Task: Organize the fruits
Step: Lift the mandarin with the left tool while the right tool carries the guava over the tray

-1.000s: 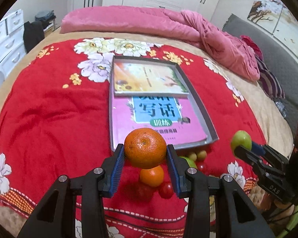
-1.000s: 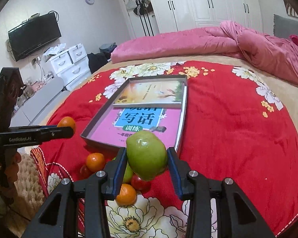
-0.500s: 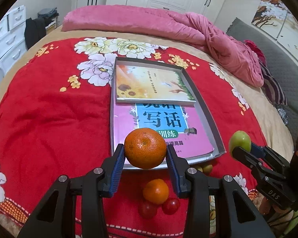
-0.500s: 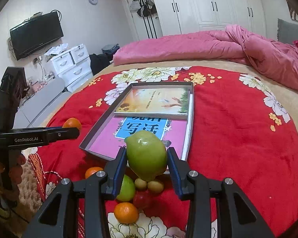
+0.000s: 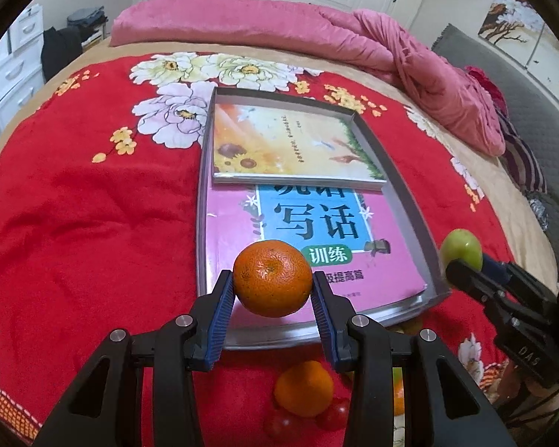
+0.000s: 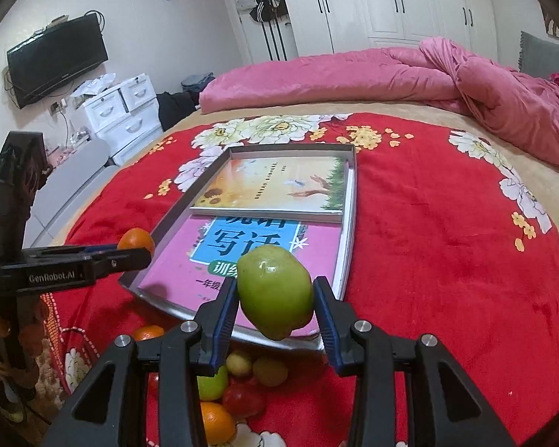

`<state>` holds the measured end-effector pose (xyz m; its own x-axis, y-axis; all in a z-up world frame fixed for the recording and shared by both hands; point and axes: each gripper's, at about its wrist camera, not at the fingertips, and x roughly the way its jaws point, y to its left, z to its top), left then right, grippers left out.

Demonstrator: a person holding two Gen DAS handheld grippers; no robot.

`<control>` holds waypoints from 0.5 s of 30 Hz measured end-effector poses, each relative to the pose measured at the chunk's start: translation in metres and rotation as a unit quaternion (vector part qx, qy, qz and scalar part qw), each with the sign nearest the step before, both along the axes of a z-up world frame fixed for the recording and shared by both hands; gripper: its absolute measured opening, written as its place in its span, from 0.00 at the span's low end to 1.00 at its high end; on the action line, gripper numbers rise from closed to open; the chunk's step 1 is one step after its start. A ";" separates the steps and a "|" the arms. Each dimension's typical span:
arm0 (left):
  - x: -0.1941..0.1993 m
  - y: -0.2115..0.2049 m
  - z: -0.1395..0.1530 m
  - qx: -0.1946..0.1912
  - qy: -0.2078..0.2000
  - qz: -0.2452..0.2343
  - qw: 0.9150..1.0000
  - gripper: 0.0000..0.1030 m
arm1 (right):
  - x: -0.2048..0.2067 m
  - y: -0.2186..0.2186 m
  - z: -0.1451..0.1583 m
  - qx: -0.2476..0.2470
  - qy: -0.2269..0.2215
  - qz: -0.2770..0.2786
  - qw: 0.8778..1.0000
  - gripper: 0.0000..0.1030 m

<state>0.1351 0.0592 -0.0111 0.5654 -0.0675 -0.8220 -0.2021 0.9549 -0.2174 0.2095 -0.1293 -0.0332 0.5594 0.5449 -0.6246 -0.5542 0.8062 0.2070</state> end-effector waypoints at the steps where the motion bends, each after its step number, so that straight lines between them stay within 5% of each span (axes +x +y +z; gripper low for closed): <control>1: 0.002 0.000 -0.002 0.002 0.001 0.000 1.000 0.42 | 0.002 0.001 -0.001 0.000 0.001 0.000 1.000 0.40; 15: 0.012 -0.007 -0.024 0.027 0.030 -0.018 0.999 0.42 | 0.013 0.014 -0.020 -0.037 0.010 0.001 0.999 0.40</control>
<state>0.1467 0.0524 -0.0353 0.5138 -0.0405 -0.8569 -0.1789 0.9718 -0.1533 0.2224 -0.1152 -0.0527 0.5447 0.4979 -0.6748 -0.5521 0.8186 0.1583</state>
